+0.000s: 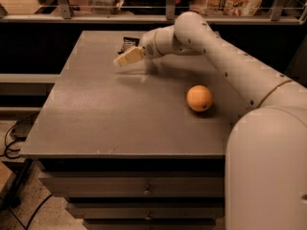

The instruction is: Pick rxbar chocolate

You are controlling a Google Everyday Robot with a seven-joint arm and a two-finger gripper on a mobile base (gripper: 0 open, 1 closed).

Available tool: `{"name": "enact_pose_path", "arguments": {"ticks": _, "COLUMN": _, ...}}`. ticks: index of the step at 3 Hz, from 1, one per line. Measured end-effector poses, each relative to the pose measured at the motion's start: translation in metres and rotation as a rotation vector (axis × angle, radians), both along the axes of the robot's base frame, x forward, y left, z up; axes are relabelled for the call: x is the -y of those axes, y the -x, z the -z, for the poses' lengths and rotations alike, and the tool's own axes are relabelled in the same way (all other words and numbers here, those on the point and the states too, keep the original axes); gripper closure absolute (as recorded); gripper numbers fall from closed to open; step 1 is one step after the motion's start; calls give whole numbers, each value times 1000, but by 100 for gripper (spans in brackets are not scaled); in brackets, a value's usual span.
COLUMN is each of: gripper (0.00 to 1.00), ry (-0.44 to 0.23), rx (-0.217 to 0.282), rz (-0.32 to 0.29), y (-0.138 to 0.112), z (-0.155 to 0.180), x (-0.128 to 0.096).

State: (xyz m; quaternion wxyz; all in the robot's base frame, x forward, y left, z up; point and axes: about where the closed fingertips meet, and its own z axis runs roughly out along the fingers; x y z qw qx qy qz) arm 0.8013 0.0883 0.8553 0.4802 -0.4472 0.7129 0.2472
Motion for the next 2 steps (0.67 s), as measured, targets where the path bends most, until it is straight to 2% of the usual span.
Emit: {"name": "enact_pose_path", "arguments": {"ticks": 2, "gripper": 0, "ry": -36, "rx": -28, "rz": -13, "y": -26, "z": 12, "x": -25}}
